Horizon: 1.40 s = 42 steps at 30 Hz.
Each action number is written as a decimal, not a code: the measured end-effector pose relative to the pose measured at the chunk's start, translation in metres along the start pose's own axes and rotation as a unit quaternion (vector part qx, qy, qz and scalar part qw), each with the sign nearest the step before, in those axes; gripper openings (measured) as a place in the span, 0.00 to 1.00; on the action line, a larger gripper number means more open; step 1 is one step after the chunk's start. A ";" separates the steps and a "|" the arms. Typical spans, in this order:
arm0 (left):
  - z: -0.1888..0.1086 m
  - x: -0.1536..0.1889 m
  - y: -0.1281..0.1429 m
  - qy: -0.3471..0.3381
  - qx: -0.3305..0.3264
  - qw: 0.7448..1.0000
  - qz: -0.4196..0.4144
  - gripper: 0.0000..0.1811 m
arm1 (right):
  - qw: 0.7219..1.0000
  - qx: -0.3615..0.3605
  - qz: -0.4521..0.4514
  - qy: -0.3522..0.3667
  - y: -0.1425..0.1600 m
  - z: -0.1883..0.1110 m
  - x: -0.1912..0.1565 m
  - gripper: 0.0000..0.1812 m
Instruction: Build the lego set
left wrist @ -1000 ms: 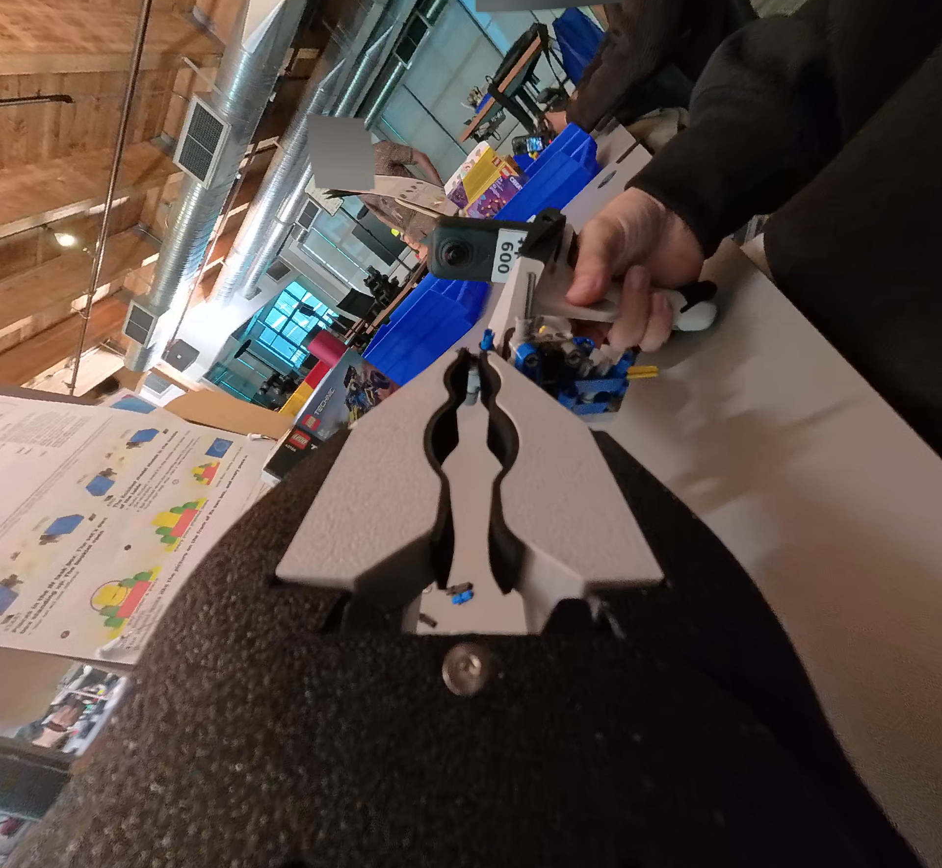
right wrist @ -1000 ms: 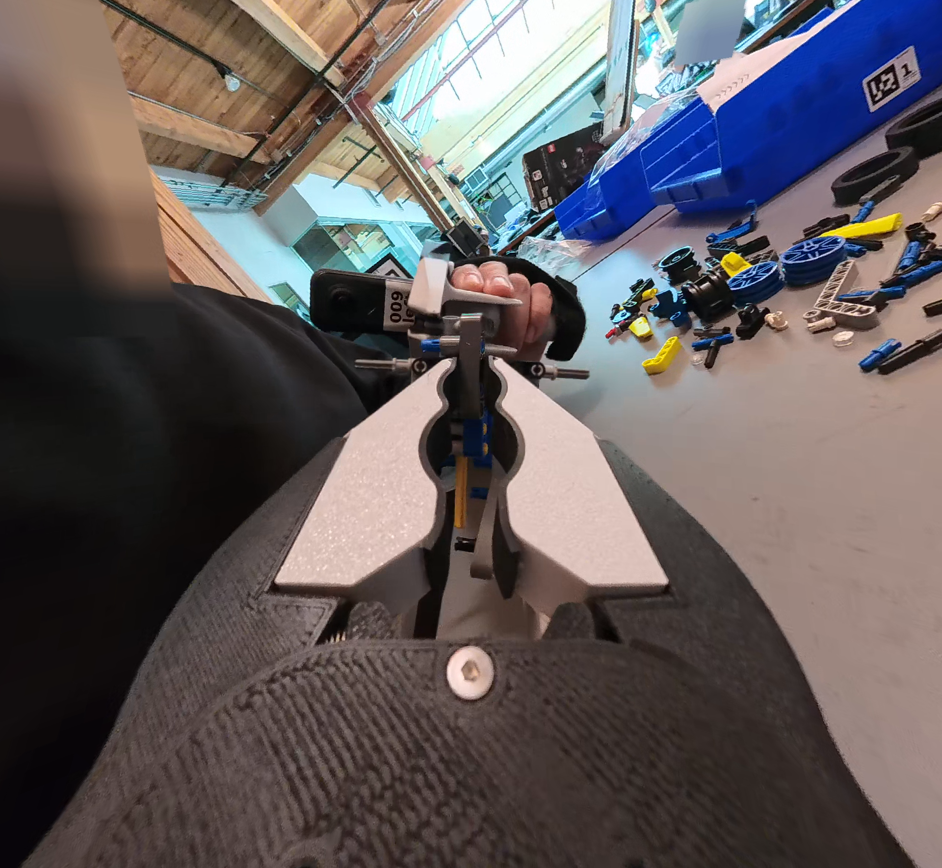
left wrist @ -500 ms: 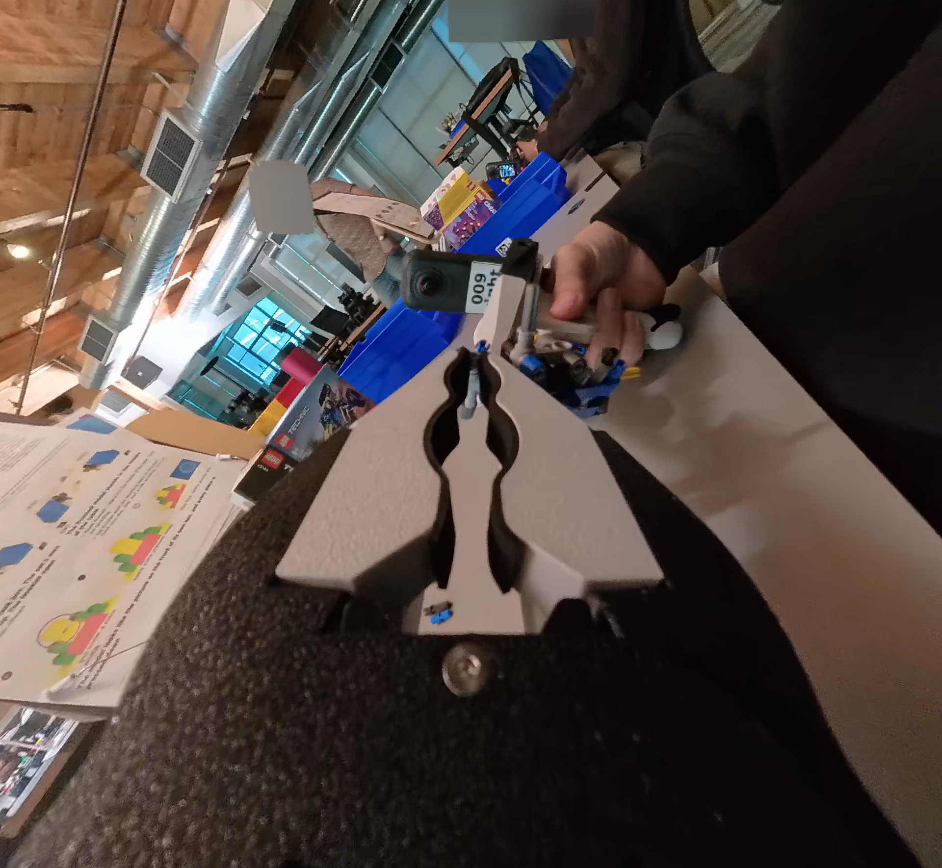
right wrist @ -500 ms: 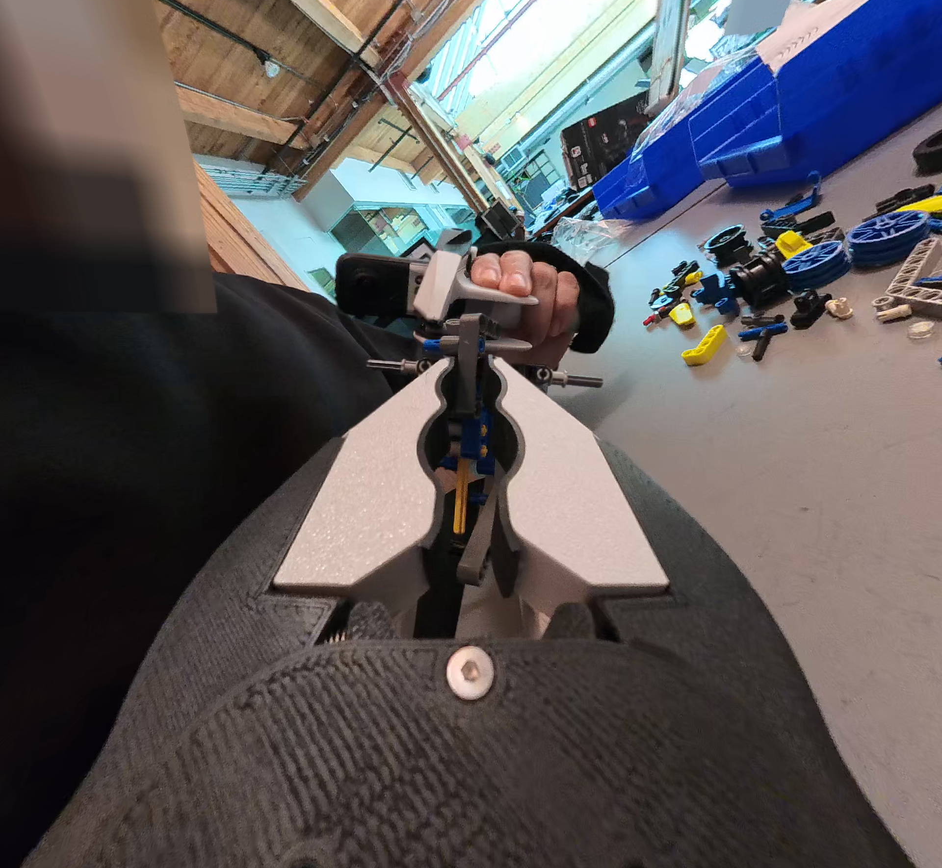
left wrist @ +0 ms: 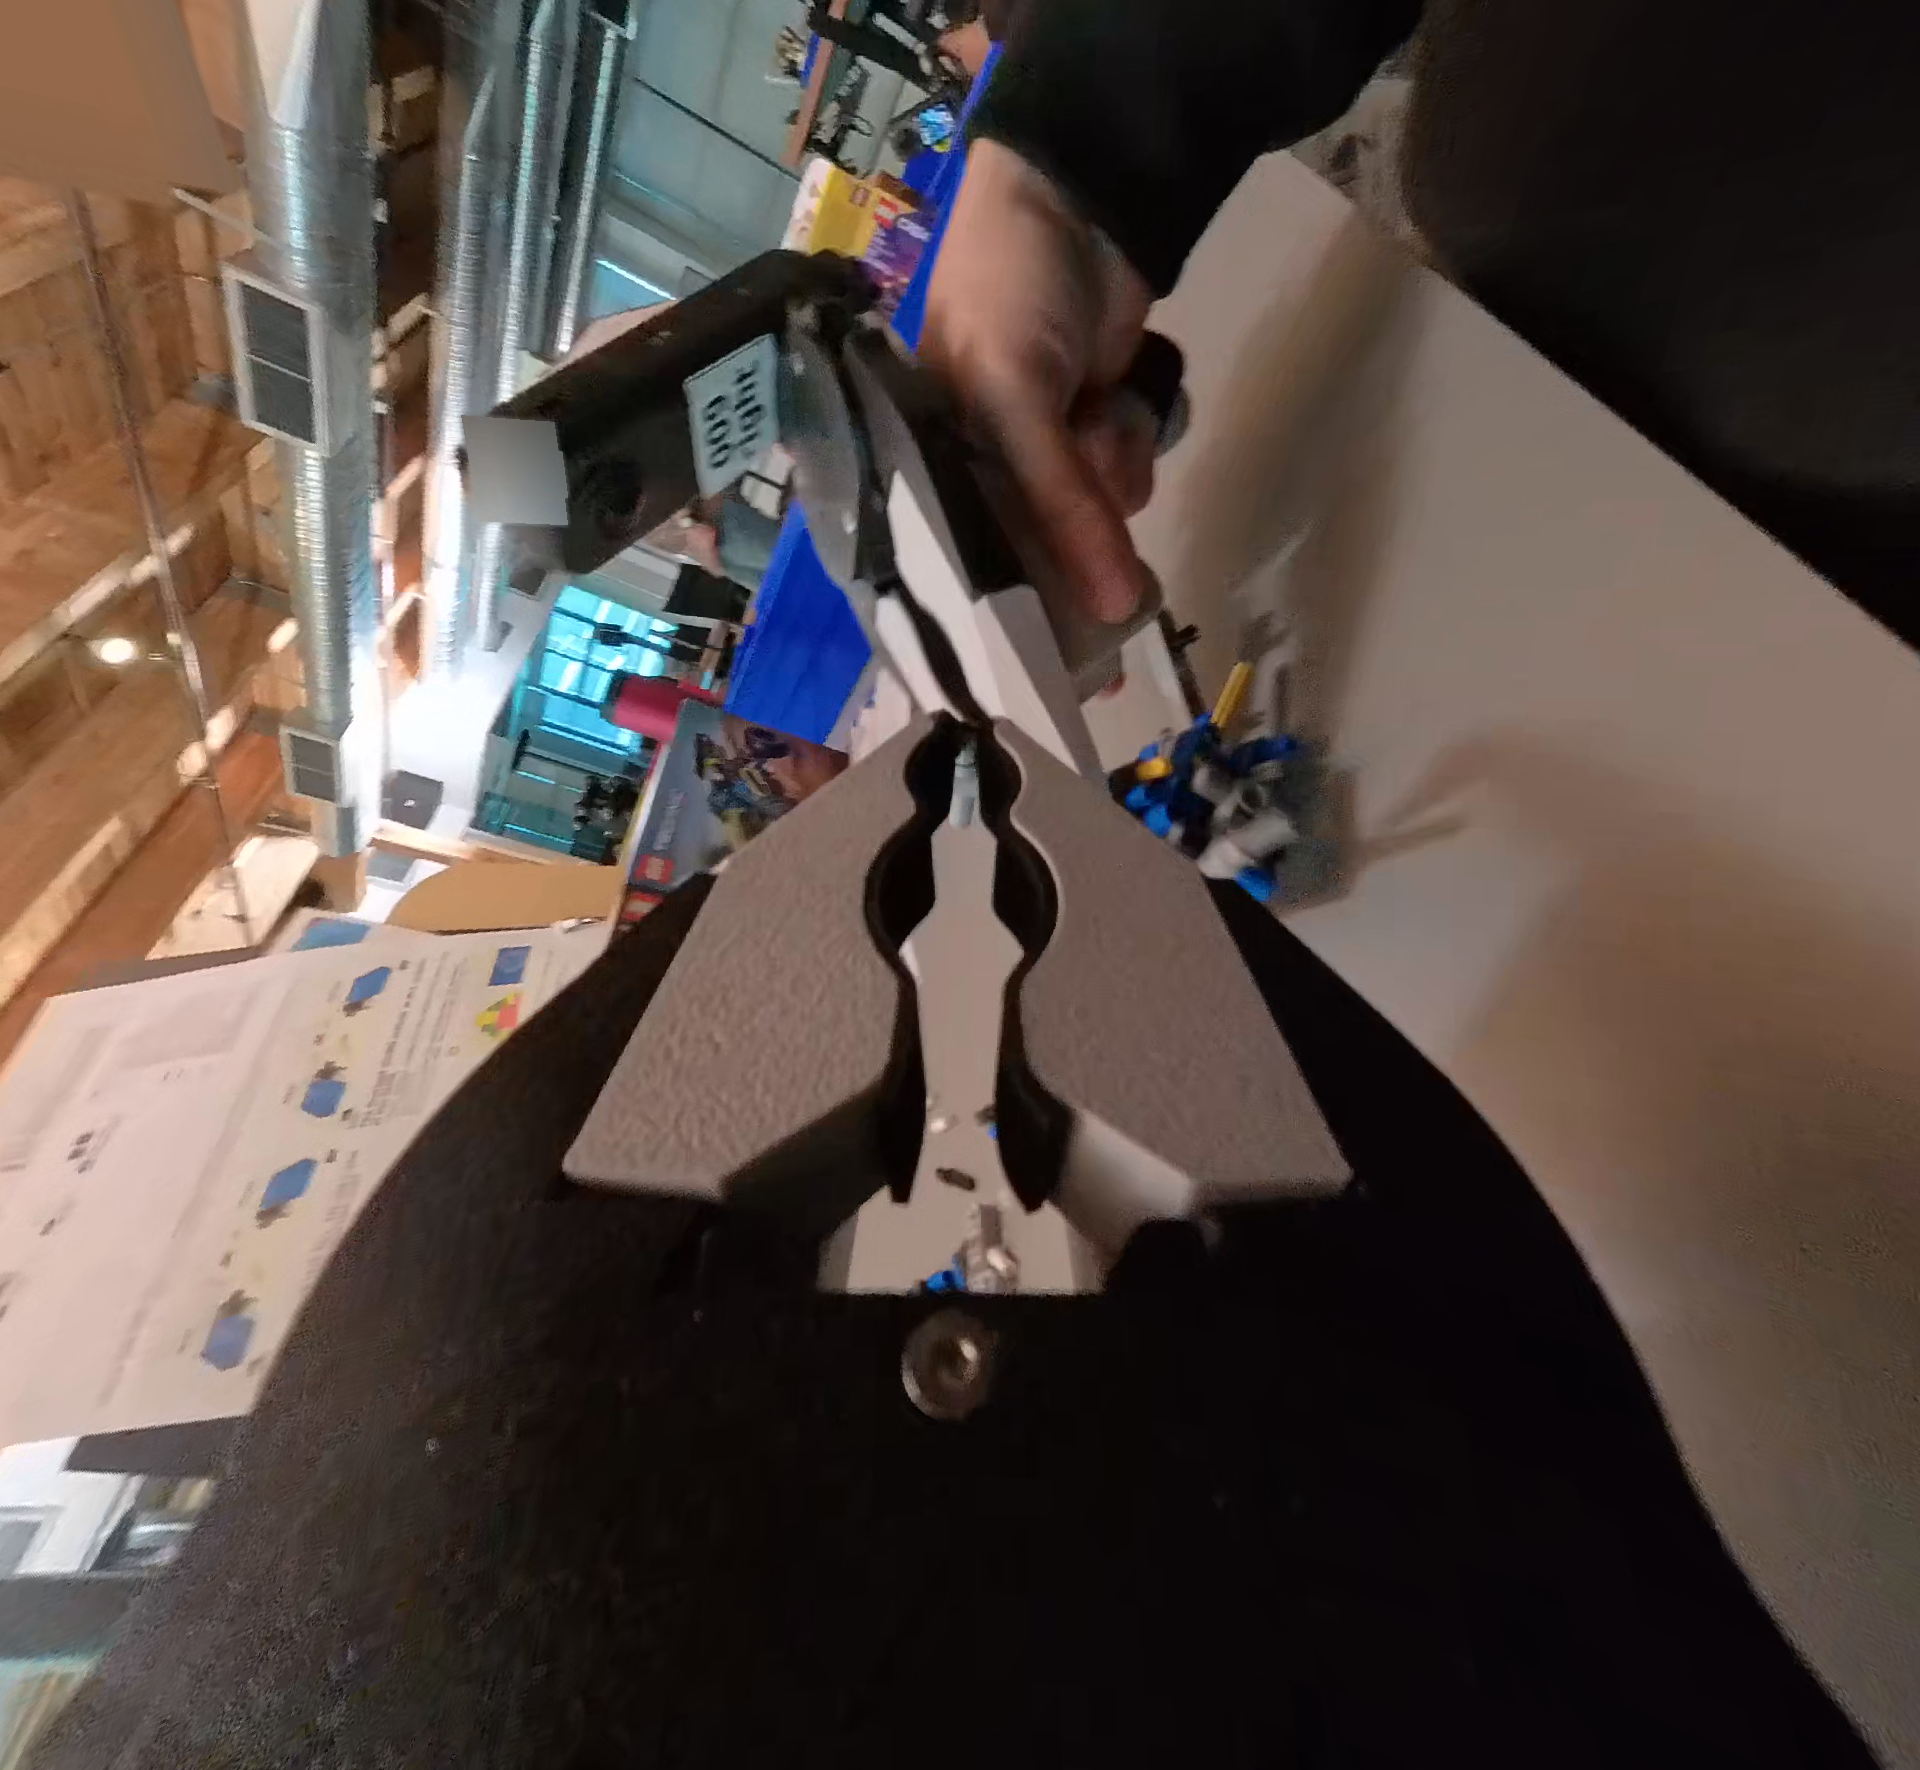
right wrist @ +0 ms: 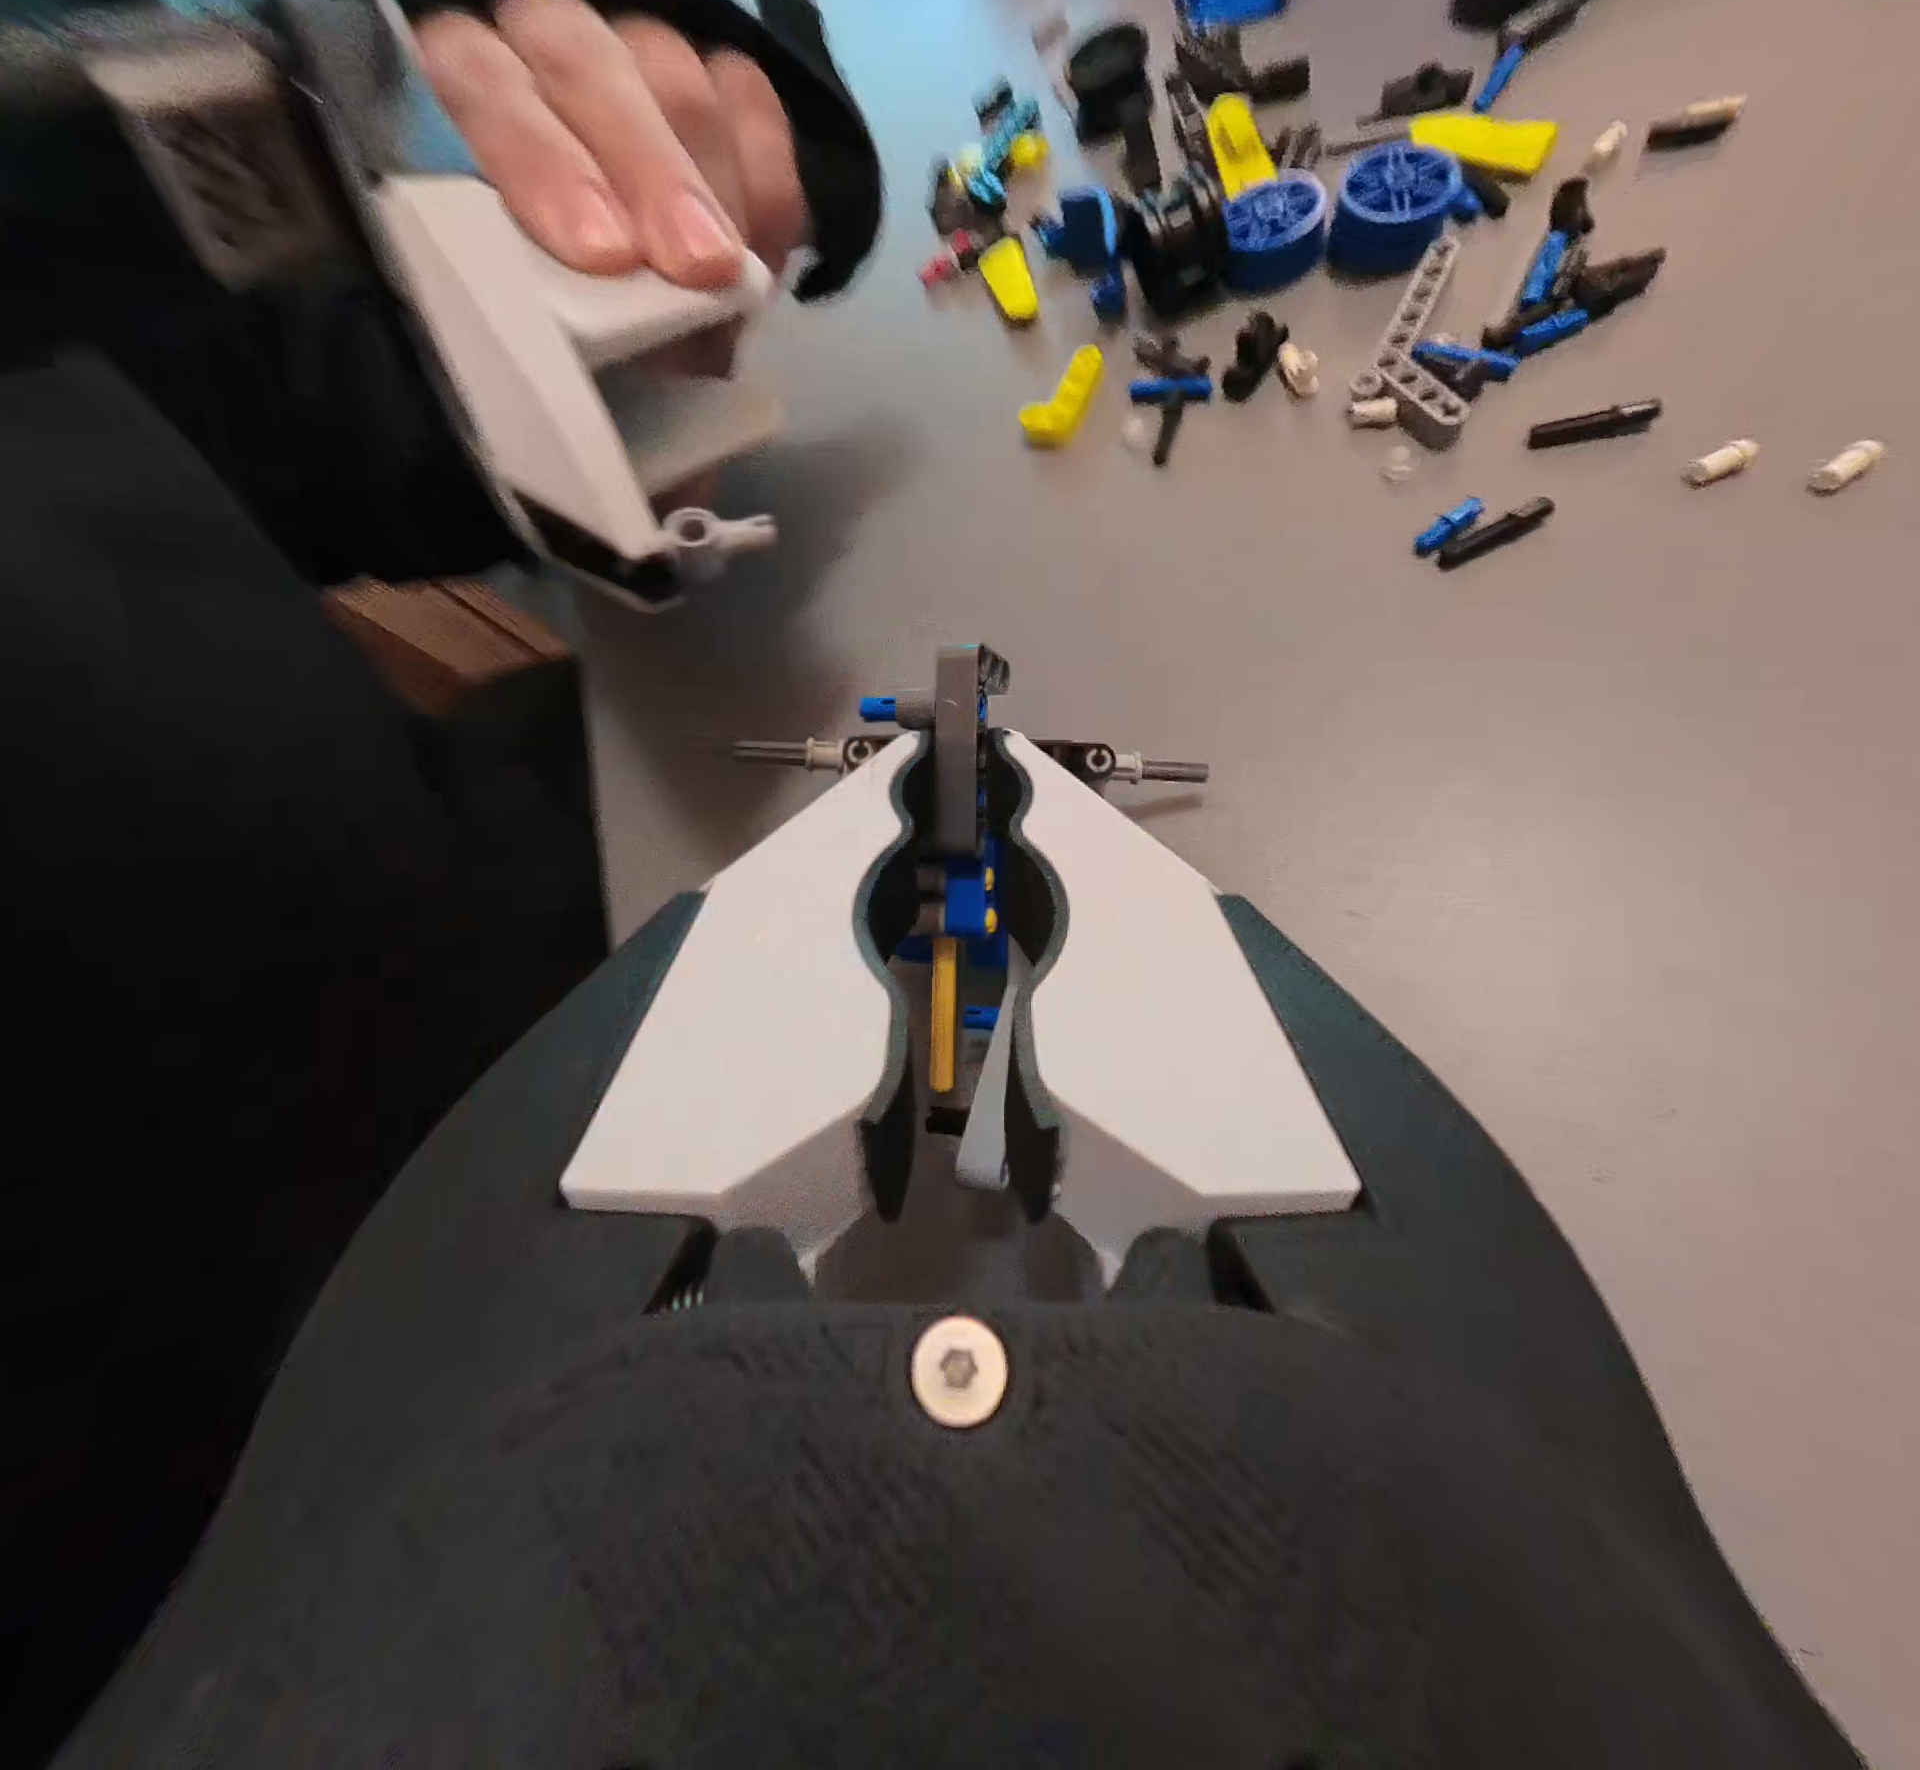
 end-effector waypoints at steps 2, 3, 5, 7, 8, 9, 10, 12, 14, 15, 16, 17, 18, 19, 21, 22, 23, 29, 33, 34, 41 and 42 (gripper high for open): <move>-0.002 0.005 0.000 0.009 0.000 1.000 -0.009 0.00 | 0.999 -0.047 -0.020 0.014 -0.002 0.011 0.002 0.04; -0.004 0.007 0.001 0.010 -0.002 1.000 -0.011 0.00 | 0.998 -0.058 -0.021 0.010 -0.003 0.016 0.003 0.04; -0.007 0.009 0.003 0.010 -0.009 1.000 -0.014 0.00 | 0.998 -0.055 -0.021 -0.012 -0.005 0.021 0.003 0.04; -0.011 0.009 0.004 0.012 -0.013 1.000 -0.021 0.01 | 0.998 -0.060 -0.020 -0.030 -0.004 0.024 0.004 0.04; -0.013 0.010 0.005 0.014 -0.015 0.999 -0.028 0.01 | 0.997 -0.061 -0.023 -0.033 -0.004 0.024 0.003 0.07; -0.014 0.009 0.005 0.012 -0.014 0.999 -0.037 0.01 | 0.997 -0.065 -0.026 -0.034 -0.005 0.023 0.002 0.14; -0.015 0.008 0.005 0.010 -0.010 0.998 -0.053 0.01 | 0.997 -0.070 -0.034 -0.031 -0.006 0.020 0.001 0.19; -0.018 0.002 0.002 0.002 0.006 0.994 -0.107 0.01 | 0.995 -0.066 -0.069 -0.003 -0.013 0.009 -0.006 0.24; -0.020 -0.005 0.001 -0.013 0.022 0.983 -0.181 0.01 | 0.987 -0.060 -0.149 0.030 -0.021 -0.002 -0.020 0.22; -0.020 -0.008 0.001 -0.018 0.030 0.975 -0.219 0.01 | 0.978 -0.057 -0.195 0.040 -0.024 -0.003 -0.029 0.23; -0.021 -0.010 0.001 -0.023 0.041 0.967 -0.250 0.01 | 0.970 -0.051 -0.234 0.035 -0.025 0.001 -0.038 0.24; -0.021 -0.010 0.000 -0.026 0.054 0.960 -0.274 0.01 | 0.964 -0.035 -0.263 0.038 -0.026 0.005 -0.045 0.23; -0.022 -0.011 0.000 -0.030 0.060 0.954 -0.292 0.01 | 0.957 -0.014 -0.286 0.039 -0.026 0.010 -0.050 0.21; -0.022 -0.012 0.000 -0.033 0.062 0.950 -0.305 0.01 | 0.952 0.002 -0.302 0.039 -0.026 0.015 -0.053 0.18; -0.022 -0.012 -0.001 -0.033 0.067 0.944 -0.322 0.01 | 0.944 0.009 -0.328 0.038 -0.025 0.023 -0.057 0.17; -0.022 -0.011 -0.002 -0.034 0.068 0.942 -0.328 0.00 | 0.939 0.006 -0.342 0.034 -0.025 0.026 -0.059 0.15; -0.023 -0.011 -0.002 -0.033 0.068 0.940 -0.332 0.01 | 0.935 0.007 -0.352 0.035 -0.025 0.028 -0.061 0.13; -0.025 -0.012 -0.002 -0.015 0.017 0.941 -0.338 0.01 | 0.918 -0.019 -0.390 0.077 -0.027 0.029 -0.065 0.01; -0.022 -0.013 -0.007 0.036 -0.075 0.952 -0.295 0.01 | 0.912 -0.096 -0.385 0.104 -0.024 0.029 -0.063 0.01; -0.021 -0.012 -0.008 0.046 -0.093 0.952 -0.287 0.01 | 0.910 -0.116 -0.384 0.103 -0.023 0.031 -0.063 0.00; -0.019 -0.011 -0.011 0.102 -0.124 0.953 -0.258 0.04 | 0.909 -0.152 -0.379 0.086 -0.018 0.032 -0.062 0.00; -0.019 -0.010 -0.009 0.107 -0.134 0.952 -0.255 0.05 | 0.909 -0.153 -0.379 0.085 -0.018 0.031 -0.062 0.00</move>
Point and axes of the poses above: each gripper's, where its closed fingertips meet, z out along the fingers, y out of its underside, x = y × z across the jaws, the point moved 10 cm from there along -z, back along the fingers, and after that the axes turned 12 degrees about -y, right-handed, at the moved point
